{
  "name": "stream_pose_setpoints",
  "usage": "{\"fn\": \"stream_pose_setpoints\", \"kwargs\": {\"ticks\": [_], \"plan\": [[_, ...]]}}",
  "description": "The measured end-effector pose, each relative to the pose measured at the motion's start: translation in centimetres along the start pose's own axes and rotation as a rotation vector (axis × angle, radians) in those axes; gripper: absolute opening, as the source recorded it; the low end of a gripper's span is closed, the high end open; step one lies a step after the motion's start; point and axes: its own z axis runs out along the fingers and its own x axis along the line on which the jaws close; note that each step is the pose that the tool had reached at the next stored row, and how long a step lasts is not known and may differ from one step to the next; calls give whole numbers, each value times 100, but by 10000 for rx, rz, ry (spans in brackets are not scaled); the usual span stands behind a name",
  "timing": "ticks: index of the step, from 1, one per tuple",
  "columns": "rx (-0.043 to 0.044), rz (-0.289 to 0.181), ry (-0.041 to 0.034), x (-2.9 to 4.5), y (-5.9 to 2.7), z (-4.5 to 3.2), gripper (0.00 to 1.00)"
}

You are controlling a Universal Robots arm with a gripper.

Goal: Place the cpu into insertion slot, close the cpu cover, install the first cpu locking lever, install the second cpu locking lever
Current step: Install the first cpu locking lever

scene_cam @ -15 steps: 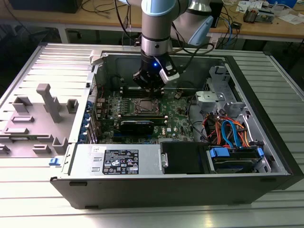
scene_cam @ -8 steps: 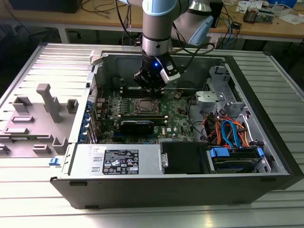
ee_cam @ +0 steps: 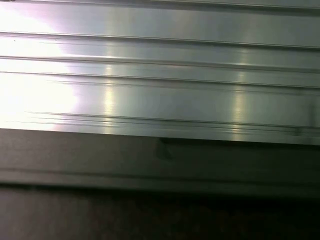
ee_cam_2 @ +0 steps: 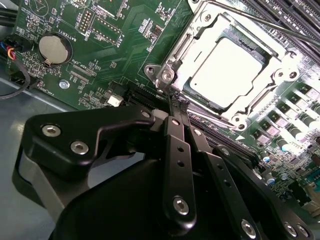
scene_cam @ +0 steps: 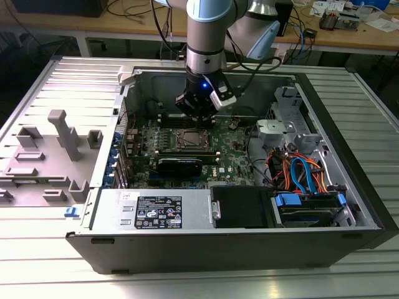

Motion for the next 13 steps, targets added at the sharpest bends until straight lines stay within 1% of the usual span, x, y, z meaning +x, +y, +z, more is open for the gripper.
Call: {"fn": "stream_pose_setpoints", "kwargs": {"ticks": [3,13], "plan": [[1,-1,2,11,0,0,11],[2,2,2,14,-2,-1,11]]}}
